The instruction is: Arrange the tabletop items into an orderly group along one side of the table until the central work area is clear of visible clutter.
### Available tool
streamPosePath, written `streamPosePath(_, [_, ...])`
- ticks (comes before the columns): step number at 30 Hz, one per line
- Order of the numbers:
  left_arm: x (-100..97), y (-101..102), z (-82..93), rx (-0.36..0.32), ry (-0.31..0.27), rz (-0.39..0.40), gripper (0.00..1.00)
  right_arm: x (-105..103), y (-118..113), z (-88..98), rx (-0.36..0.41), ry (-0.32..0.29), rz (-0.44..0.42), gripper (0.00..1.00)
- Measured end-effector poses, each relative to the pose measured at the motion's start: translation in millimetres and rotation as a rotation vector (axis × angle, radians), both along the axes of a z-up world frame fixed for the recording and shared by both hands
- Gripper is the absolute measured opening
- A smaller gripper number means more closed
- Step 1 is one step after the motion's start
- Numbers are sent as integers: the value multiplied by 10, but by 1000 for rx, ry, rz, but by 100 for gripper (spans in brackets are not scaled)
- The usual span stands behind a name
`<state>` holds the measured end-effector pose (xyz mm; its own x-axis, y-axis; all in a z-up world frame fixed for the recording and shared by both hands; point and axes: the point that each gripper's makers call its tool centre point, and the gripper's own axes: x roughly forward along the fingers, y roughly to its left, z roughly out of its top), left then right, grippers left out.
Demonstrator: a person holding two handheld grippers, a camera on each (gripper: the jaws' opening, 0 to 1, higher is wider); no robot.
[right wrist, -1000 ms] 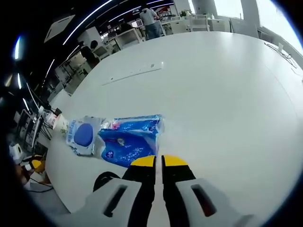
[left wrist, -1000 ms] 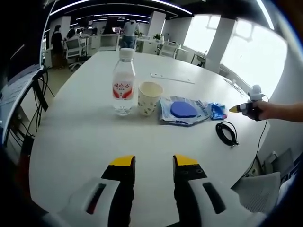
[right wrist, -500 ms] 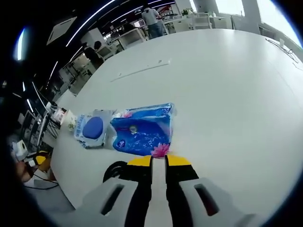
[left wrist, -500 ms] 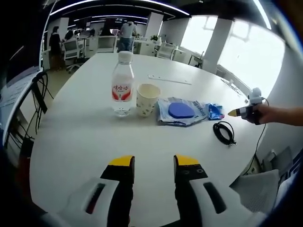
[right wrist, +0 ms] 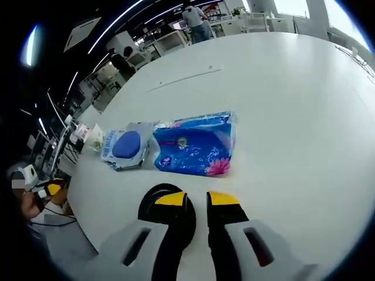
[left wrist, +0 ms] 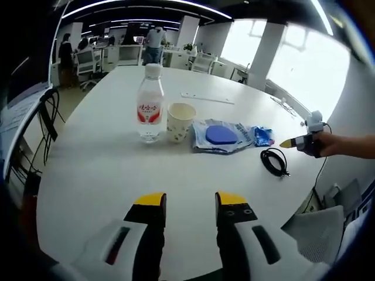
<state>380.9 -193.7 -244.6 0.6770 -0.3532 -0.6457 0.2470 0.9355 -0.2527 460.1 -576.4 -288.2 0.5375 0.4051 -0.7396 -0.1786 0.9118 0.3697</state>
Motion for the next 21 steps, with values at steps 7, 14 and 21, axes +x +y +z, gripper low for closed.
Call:
streamPosePath(7, [-26, 8, 3, -4, -1, 1, 32, -134, 161, -59, -26, 19, 82, 16])
streamPosePath(14, [-59, 24, 6, -2, 0, -1, 32, -229, 228, -219, -152, 56, 244, 22])
streamPosePath(21, [-118, 67, -5, 2, 3, 4, 32, -180, 192, -344, -222, 53, 287, 21])
